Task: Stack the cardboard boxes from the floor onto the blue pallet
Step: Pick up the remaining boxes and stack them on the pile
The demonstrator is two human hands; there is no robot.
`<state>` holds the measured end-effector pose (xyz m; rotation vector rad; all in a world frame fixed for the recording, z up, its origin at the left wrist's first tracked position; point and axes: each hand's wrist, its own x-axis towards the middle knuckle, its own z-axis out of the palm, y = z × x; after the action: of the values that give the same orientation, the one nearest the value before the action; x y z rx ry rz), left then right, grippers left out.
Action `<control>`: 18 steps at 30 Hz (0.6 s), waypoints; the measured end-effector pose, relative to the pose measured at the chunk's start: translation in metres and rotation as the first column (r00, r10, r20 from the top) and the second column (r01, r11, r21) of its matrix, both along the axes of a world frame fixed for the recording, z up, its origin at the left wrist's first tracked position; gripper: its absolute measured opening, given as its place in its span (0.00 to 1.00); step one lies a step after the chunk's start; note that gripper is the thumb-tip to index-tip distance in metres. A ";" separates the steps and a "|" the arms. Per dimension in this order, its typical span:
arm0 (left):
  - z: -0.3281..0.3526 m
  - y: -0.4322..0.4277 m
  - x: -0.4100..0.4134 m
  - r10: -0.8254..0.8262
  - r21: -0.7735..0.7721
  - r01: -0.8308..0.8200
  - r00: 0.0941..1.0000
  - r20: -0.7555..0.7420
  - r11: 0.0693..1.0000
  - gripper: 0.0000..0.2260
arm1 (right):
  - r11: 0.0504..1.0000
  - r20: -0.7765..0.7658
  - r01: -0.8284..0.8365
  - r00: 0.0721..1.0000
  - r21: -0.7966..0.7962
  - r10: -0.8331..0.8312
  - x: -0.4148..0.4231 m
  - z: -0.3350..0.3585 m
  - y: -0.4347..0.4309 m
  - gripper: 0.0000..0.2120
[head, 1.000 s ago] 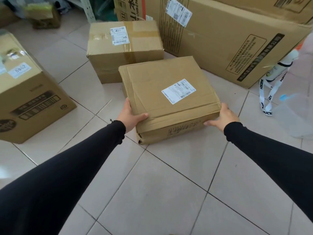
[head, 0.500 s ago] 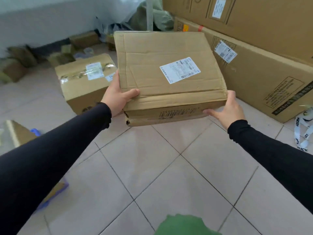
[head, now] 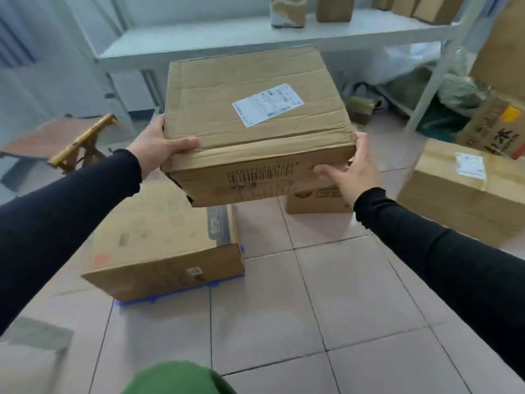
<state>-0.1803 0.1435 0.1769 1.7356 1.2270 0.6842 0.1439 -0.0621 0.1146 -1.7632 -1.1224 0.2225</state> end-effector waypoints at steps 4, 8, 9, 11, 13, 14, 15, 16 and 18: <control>-0.008 0.011 -0.087 0.183 -0.039 -0.186 0.981 -0.059 0.982 0.38 | 0.990 -0.005 -0.133 0.991 -0.045 0.133 -0.076 -0.014 0.043 0.42; -0.024 0.019 -0.149 0.271 -0.062 -0.280 0.955 -0.121 0.958 0.43 | 0.969 -0.041 -0.238 0.971 -0.068 0.236 -0.131 -0.028 0.063 0.35; -0.027 0.018 -0.161 0.288 -0.065 -0.299 0.947 -0.142 0.952 0.43 | 0.964 -0.041 -0.251 0.968 -0.083 0.249 -0.142 -0.032 0.066 0.34; -0.036 0.018 -0.177 0.308 -0.079 -0.323 0.937 -0.163 0.943 0.46 | 0.956 -0.033 -0.273 0.962 -0.110 0.271 -0.160 -0.039 0.070 0.34; -0.042 0.017 -0.188 0.311 -0.094 -0.330 0.935 -0.172 0.939 0.50 | 0.952 -0.024 -0.279 0.960 -0.129 0.278 -0.172 -0.045 0.073 0.33; -0.046 0.016 -0.193 0.307 -0.099 -0.326 0.936 -0.173 0.940 0.51 | 0.950 -0.019 -0.279 0.960 -0.140 0.279 -0.177 -0.048 0.074 0.34; -0.050 0.016 -0.197 0.305 -0.099 -0.324 0.937 -0.168 0.941 0.51 | 0.948 -0.014 -0.279 0.960 -0.152 0.281 -0.180 -0.050 0.074 0.34; -0.054 0.016 -0.201 0.309 -0.109 -0.330 0.935 -0.171 0.938 0.50 | 0.946 -0.011 -0.282 0.959 -0.162 0.284 -0.183 -0.052 0.074 0.34; -0.062 0.015 -0.207 0.304 -0.109 -0.324 0.937 -0.170 0.940 0.45 | 0.939 -0.005 -0.289 0.956 -0.188 0.293 -0.188 -0.056 0.074 0.33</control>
<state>-0.3872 0.1587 0.1151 1.5147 1.6424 0.6444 -0.0437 0.0115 0.0581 -1.7583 -1.4179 0.5032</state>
